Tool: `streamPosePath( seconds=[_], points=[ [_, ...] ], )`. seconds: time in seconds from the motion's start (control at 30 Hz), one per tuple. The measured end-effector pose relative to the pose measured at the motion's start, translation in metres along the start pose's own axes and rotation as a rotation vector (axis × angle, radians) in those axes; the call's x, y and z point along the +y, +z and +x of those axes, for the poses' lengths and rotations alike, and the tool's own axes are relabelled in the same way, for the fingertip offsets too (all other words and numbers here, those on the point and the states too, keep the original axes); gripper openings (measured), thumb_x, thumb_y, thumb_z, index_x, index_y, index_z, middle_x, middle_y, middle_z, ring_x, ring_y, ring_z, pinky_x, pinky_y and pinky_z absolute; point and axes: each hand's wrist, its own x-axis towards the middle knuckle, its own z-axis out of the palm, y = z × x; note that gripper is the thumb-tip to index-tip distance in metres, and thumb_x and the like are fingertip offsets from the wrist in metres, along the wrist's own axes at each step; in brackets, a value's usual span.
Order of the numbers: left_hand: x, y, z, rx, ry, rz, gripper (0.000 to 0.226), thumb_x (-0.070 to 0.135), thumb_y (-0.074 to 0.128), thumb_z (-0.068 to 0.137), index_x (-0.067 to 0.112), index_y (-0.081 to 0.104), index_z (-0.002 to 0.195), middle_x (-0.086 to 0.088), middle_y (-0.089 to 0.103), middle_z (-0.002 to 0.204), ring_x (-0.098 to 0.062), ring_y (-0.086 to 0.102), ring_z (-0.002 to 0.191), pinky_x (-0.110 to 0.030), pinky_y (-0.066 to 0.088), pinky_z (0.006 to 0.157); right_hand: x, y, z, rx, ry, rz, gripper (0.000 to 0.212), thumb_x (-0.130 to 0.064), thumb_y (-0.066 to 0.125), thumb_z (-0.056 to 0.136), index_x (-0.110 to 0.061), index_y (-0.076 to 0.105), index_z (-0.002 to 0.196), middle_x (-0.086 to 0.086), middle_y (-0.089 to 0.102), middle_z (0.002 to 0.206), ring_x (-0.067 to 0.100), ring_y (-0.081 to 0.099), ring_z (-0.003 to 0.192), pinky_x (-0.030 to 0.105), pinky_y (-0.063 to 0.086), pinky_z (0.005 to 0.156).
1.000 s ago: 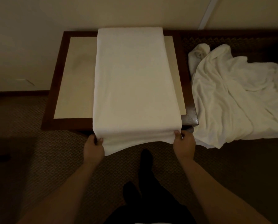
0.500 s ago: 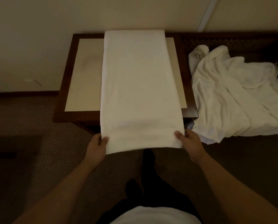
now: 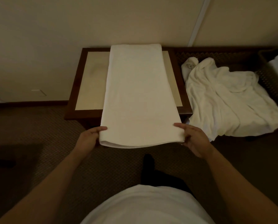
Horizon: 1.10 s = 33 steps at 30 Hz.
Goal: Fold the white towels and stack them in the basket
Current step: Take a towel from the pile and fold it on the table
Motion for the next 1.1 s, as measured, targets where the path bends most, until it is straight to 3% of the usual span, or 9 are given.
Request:
streamPosePath(
  seconds=[0.07,0.17,0.3,0.4,0.5,0.7,0.83,0.97,1.1],
  points=[
    [0.004,-0.009,-0.008,-0.097,0.003,-0.047,0.037,-0.013,0.051,0.095,0.015,0.072,0.106,-0.008,0.074,0.105,-0.019,0.072,0.088,-0.03,0.061,0.066,-0.004,-0.004,-0.009,-0.084,-0.068,-0.142,0.061,0.028,0.038,0.085,-0.013,0.07,0.116,0.003,0.067,0.122,0.019,0.064,0.113,0.03,0.06,0.087],
    [0.005,-0.024,-0.01,-0.207,0.023,0.02,0.036,-0.008,0.061,0.091,0.017,0.07,0.114,-0.008,0.076,0.11,-0.018,0.073,0.097,-0.032,0.062,0.078,-0.004,-0.009,-0.015,-0.12,-0.217,-0.47,0.062,0.027,0.061,0.08,-0.023,0.071,0.116,-0.009,0.073,0.115,0.007,0.066,0.112,0.025,0.054,0.096],
    [0.022,-0.027,-0.005,-0.097,0.17,0.066,0.025,0.006,0.066,0.092,0.022,0.072,0.111,-0.003,0.077,0.097,-0.003,0.071,0.075,-0.016,0.055,0.065,-0.017,-0.004,-0.012,-0.017,-0.379,-0.533,0.045,0.009,0.079,0.077,-0.029,0.077,0.1,-0.01,0.075,0.104,0.005,0.068,0.103,0.019,0.055,0.091],
    [0.046,-0.022,0.009,0.005,0.264,0.168,0.026,0.022,0.066,0.095,0.02,0.07,0.121,0.003,0.073,0.11,-0.009,0.068,0.099,-0.015,0.049,0.075,-0.034,0.003,0.003,0.106,-0.554,-0.687,0.044,-0.002,0.082,0.079,-0.044,0.076,0.091,-0.001,0.065,0.108,-0.003,0.062,0.1,0.009,0.046,0.088],
    [0.073,-0.013,0.034,0.045,0.313,0.205,0.026,0.03,0.061,0.099,0.021,0.066,0.123,0.002,0.069,0.114,-0.016,0.065,0.105,-0.022,0.05,0.08,-0.062,0.012,0.026,0.181,-0.692,-0.812,0.028,-0.008,0.078,0.085,-0.028,0.071,0.104,-0.004,0.055,0.123,-0.018,0.048,0.11,0.006,0.038,0.094],
    [0.135,0.026,0.131,0.227,0.35,0.218,0.032,0.045,0.051,0.103,0.017,0.064,0.109,-0.002,0.067,0.102,-0.022,0.064,0.095,-0.042,0.054,0.081,-0.132,0.045,0.127,0.273,-0.589,-0.626,0.005,-0.022,0.066,0.097,-0.018,0.066,0.094,-0.007,0.064,0.083,-0.011,0.059,0.071,0.008,0.042,0.061],
    [0.165,0.056,0.21,0.312,0.298,0.283,0.037,0.04,0.051,0.103,0.014,0.057,0.128,0.003,0.06,0.108,-0.021,0.06,0.094,-0.031,0.045,0.075,-0.149,0.051,0.228,0.341,-0.441,-0.683,0.028,-0.036,0.062,0.098,-0.013,0.061,0.113,0.002,0.065,0.099,0.017,0.062,0.089,0.031,0.046,0.074],
    [0.159,0.067,0.261,0.231,0.149,0.538,0.047,0.046,0.06,0.097,0.015,0.055,0.133,0.001,0.06,0.113,-0.023,0.058,0.101,-0.033,0.043,0.084,-0.144,0.051,0.285,0.312,-0.231,-0.765,0.041,-0.037,0.066,0.094,-0.013,0.058,0.127,0.0,0.064,0.114,0.023,0.061,0.103,0.028,0.042,0.078],
    [0.159,0.068,0.271,0.347,0.218,0.496,0.029,0.037,0.061,0.098,0.016,0.06,0.118,0.001,0.062,0.106,-0.023,0.058,0.097,-0.032,0.041,0.081,-0.142,0.051,0.294,0.359,-0.373,-0.732,0.035,-0.033,0.068,0.094,-0.017,0.061,0.124,-0.002,0.067,0.107,0.021,0.063,0.098,0.027,0.044,0.078]
  ],
)
